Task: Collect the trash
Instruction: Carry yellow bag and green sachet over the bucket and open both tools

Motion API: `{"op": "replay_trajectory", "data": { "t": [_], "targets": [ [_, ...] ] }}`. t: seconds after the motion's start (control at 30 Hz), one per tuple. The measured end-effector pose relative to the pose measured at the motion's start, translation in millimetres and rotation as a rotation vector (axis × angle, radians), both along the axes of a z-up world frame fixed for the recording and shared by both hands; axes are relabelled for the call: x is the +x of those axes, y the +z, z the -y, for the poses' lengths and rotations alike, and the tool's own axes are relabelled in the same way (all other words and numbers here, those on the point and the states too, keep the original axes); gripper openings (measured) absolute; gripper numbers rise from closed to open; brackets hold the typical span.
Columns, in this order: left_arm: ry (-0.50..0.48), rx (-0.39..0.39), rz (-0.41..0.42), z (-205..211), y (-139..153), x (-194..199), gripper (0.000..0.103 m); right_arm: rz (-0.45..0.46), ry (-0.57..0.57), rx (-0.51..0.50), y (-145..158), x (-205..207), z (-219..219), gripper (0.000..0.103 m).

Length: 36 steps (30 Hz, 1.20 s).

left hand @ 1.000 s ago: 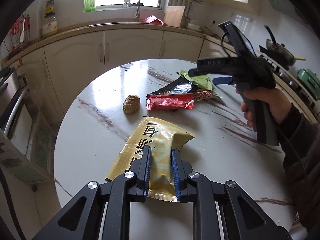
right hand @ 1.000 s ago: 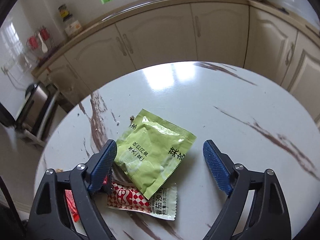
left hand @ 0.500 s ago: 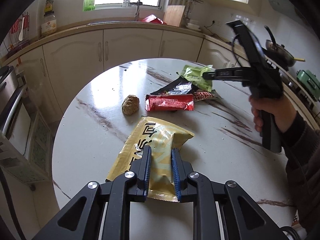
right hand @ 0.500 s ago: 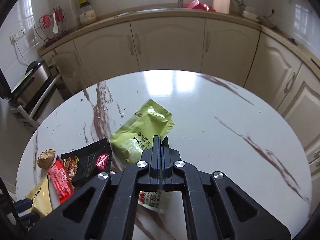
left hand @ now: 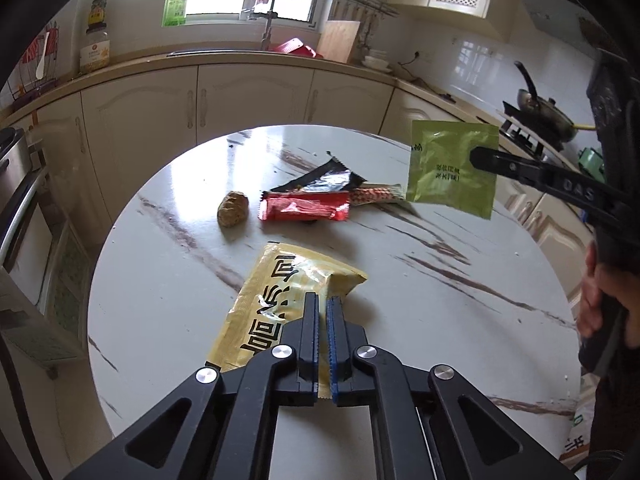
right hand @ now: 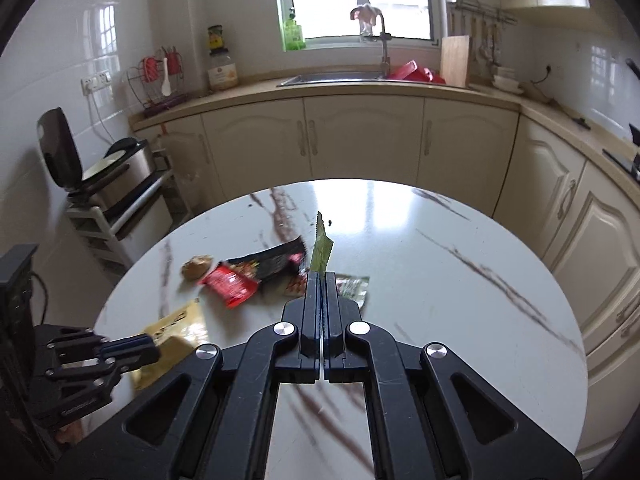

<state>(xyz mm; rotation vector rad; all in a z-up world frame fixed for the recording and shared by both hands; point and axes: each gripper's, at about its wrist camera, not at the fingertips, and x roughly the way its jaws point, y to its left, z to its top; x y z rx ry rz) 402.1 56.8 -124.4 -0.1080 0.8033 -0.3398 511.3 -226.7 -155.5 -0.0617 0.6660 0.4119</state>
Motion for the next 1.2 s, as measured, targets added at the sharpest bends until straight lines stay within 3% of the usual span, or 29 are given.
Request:
{"op": "replay_trajectory", "data": {
  "t": [0.1, 0.13, 0.2, 0.27, 0.3, 0.43, 0.5, 0.63, 0.67, 0.8, 0.93, 1.2],
  "targets": [
    [0.047, 0.054, -0.016, 3, 4, -7, 0.001, -0.021, 0.015, 0.027, -2, -20, 3, 0.002],
    [0.059, 0.051, -0.011, 1, 7, -8, 0.007, -0.027, 0.019, 0.02, -4, -26, 2, 0.002],
    [0.067, 0.069, -0.011, -1, 11, -10, 0.028, -0.027, 0.021, 0.024, -5, -38, 3, 0.002],
    [0.088, 0.107, 0.009, 1, 14, -11, 0.072, -0.034, 0.031, 0.031, -8, -45, 3, 0.002],
    [0.089, 0.132, 0.015, 3, 13, -9, 0.073, -0.039, 0.036, 0.031, -10, -49, 2, 0.002],
    [0.065, 0.182, -0.037, 14, 3, 2, 0.069, -0.067, 0.05, 0.046, -17, -58, 2, 0.002],
    [0.042, 0.199, -0.066, 19, -3, 8, 0.057, -0.068, 0.053, 0.061, -18, -62, 3, 0.002],
    [0.02, 0.229, -0.057, 29, -4, 10, 0.052, -0.071, 0.056, 0.082, -17, -65, 5, 0.002],
    [0.021, 0.226, -0.056, 29, -4, 11, 0.043, -0.071, 0.056, 0.086, -16, -66, 5, 0.002],
    [0.0, 0.253, -0.012, 34, -3, 7, 0.023, -0.071, 0.061, 0.09, -15, -65, 5, 0.002],
    [-0.015, 0.15, 0.017, 25, 1, -5, 0.014, -0.076, 0.065, 0.095, -15, -66, 2, 0.002],
    [-0.006, -0.007, 0.023, -1, 14, -36, 0.013, -0.057, 0.103, 0.102, 0, -86, -22, 0.002]
  ]
}}
